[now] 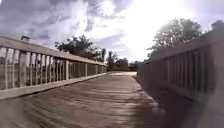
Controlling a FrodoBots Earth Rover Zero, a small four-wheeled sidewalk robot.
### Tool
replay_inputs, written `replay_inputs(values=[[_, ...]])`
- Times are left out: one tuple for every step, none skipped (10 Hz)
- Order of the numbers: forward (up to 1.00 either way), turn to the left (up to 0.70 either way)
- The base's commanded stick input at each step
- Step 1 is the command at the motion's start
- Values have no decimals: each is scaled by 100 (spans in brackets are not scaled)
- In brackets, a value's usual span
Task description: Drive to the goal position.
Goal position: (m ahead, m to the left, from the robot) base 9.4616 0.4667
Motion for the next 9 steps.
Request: replay_inputs(values=[[94, 0], [94, 0], [94, 0], [94, 0], [94, 0], [94, -25], [95, -35], [95, -35], [95, -35]])
